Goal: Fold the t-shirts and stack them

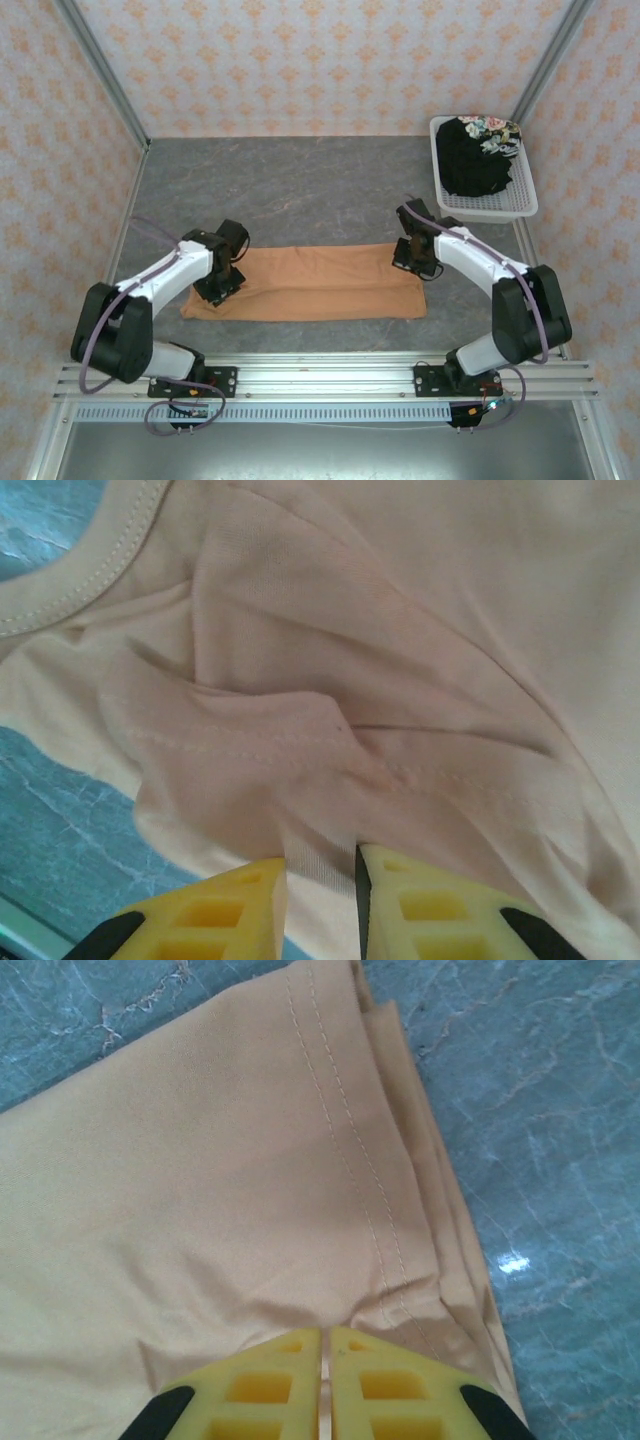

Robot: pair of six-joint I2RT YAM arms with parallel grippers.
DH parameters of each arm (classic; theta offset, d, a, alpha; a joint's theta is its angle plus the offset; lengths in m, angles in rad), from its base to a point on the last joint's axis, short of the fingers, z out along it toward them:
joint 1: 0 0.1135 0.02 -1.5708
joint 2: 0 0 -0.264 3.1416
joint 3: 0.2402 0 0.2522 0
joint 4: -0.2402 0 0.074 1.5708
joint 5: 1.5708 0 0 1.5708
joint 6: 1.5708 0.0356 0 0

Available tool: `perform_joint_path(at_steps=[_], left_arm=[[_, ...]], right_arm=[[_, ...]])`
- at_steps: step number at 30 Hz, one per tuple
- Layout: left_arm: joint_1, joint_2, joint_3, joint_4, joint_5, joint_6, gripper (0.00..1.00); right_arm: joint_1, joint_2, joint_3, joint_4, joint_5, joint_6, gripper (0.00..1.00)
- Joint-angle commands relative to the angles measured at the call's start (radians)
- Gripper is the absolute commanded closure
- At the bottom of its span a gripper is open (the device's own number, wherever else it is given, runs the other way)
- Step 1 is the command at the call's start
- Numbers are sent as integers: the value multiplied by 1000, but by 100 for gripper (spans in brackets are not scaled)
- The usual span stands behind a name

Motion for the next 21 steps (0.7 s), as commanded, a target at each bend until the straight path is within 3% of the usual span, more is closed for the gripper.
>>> perform_joint_path(at_steps=[1, 12, 17, 21], left_arm=[[34, 66, -4, 42, -35, -17, 77], [98, 322, 118, 90, -80, 63, 81], [106, 538, 404, 44, -80, 119, 82], [98, 727, 715, 25, -40, 151, 81]], right_arm=[[-15, 60, 40, 20, 22, -34, 90], [-44, 323, 178, -70, 96, -49, 95], [-53, 275, 100, -136, 123, 44, 96], [-42, 182, -2, -137, 68, 119, 96]])
